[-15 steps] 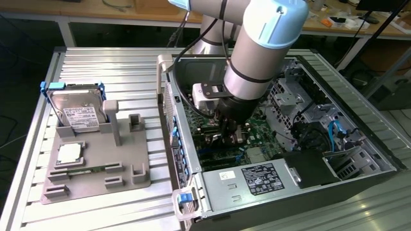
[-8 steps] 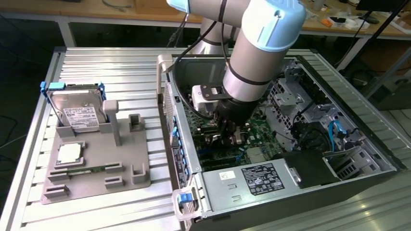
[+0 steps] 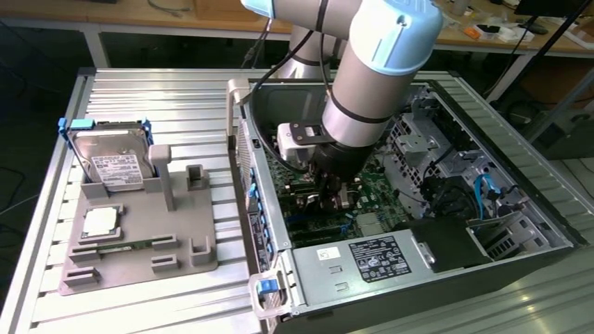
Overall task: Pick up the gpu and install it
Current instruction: 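Insert the gpu into the slot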
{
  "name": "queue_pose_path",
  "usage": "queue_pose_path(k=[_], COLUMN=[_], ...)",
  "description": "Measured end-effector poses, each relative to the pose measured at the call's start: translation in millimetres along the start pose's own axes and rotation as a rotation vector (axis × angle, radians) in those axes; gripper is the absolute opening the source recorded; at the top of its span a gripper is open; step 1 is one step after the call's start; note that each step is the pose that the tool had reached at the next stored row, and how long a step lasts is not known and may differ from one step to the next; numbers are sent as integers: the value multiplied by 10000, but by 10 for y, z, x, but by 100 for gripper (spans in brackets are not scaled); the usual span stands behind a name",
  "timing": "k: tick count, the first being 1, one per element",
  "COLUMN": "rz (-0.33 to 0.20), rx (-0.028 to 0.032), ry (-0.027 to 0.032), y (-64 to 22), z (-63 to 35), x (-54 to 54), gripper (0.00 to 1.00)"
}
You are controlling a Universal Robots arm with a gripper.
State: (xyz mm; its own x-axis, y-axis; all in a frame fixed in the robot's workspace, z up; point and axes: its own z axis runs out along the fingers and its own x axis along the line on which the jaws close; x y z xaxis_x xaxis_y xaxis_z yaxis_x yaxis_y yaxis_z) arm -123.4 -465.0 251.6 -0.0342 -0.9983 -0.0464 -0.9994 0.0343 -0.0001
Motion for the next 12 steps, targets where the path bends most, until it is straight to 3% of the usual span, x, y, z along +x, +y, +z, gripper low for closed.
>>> queue_pose_path(k=[12], rz=[2], rx=[-13], ry=[12], y=[-4], z=[-28], x=[-3], gripper=[27])
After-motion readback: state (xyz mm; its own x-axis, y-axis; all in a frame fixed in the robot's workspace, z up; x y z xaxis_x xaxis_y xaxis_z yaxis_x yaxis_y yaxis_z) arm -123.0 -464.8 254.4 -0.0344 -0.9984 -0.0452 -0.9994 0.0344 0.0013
